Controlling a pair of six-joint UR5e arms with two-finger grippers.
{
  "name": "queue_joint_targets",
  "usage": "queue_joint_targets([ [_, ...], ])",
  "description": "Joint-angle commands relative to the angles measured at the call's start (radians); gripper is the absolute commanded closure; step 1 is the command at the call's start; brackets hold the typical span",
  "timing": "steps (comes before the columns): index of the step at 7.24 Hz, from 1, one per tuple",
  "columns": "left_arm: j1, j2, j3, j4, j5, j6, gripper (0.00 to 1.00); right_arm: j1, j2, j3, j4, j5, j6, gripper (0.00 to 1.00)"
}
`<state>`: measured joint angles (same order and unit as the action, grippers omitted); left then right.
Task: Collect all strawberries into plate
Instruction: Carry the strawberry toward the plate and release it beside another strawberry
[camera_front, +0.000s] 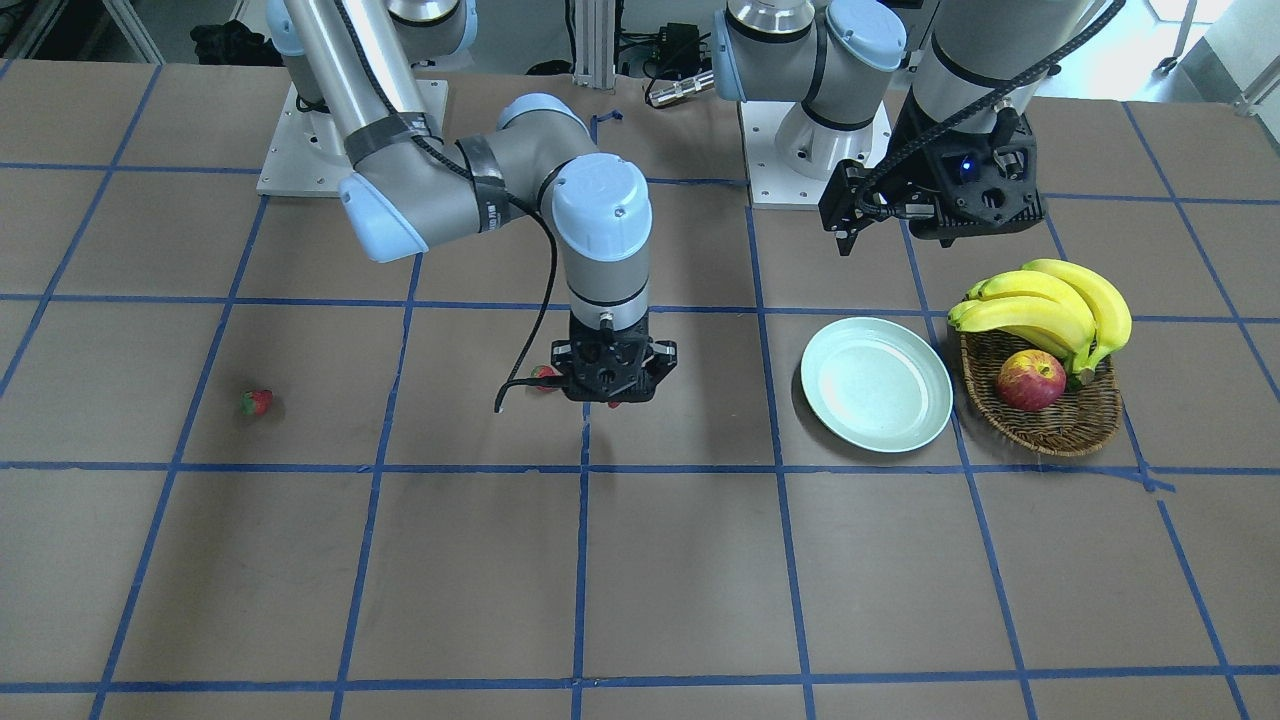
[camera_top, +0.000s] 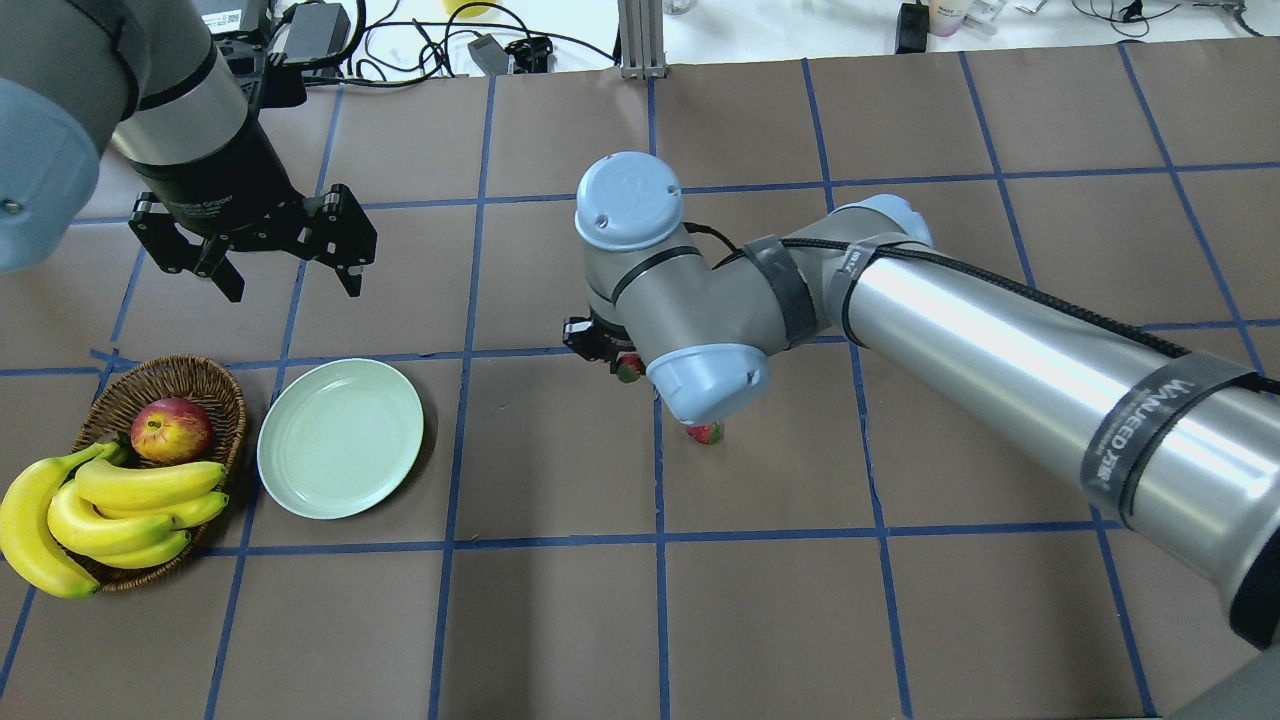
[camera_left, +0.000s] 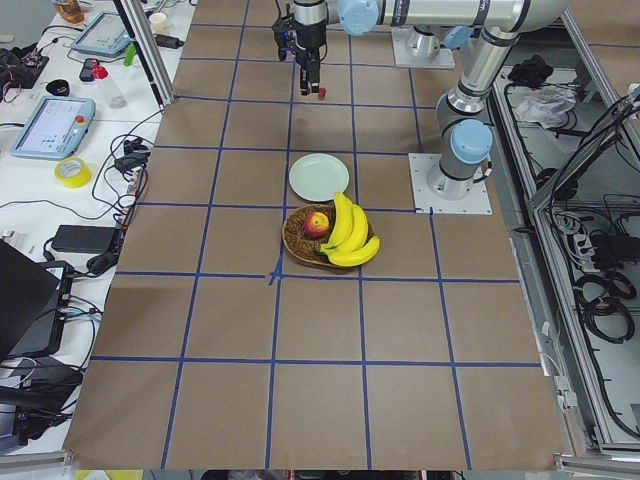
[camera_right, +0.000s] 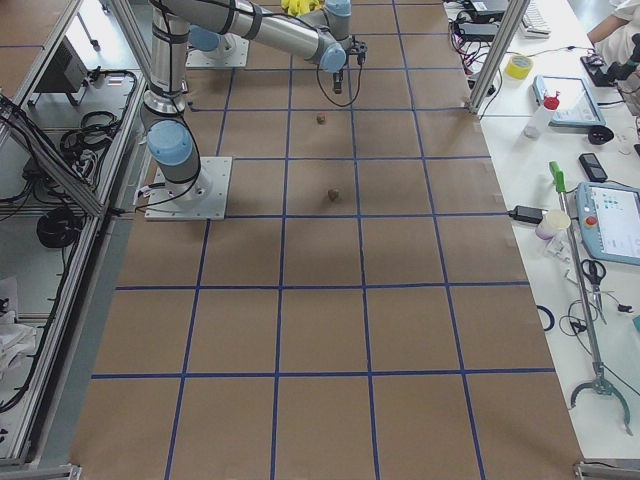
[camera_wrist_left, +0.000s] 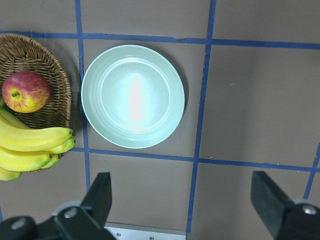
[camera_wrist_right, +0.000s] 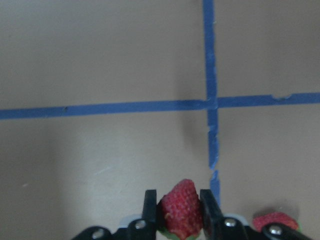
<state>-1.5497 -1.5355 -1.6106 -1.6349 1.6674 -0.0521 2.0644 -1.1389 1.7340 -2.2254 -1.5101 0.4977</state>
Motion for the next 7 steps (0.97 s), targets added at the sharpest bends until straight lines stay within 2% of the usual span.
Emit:
queue_joint_targets([
  [1,0.0,0.0,0.0,0.0,0.0,0.0,0.0,0.049,0.063,0.004,-0.002,0.088,-0.034,0.98],
  [2,0.0,0.0,0.0,0.0,0.0,0.0,0.0,0.049,0.068,0.01,-0.004,0.073,-0.066,0.83],
  [3,0.0,0.0,0.0,0.0,0.0,0.0,0.0,0.048,0.067,0.01,-0.01,0.065,-0.076,0.33],
  [4,0.0,0.0,0.0,0.0,0.002,0.002,0.0,0.048,0.059,0.002,-0.011,0.023,-0.106,0.16],
  [5,0.002,0.0,0.0,-0.002,0.002,0.002,0.0,0.045,0.042,-0.017,-0.001,-0.007,-0.152,0.0],
  [6,0.0,0.0,0.0,0.0,0.0,0.002,0.0,0.01,-0.002,-0.028,0.006,-0.009,-0.206,0.0],
  [7,0.002,0.0,0.0,0.0,0.0,0.002,0.0,-0.074,-0.027,-0.018,0.144,-0.009,-0.267,0.0],
])
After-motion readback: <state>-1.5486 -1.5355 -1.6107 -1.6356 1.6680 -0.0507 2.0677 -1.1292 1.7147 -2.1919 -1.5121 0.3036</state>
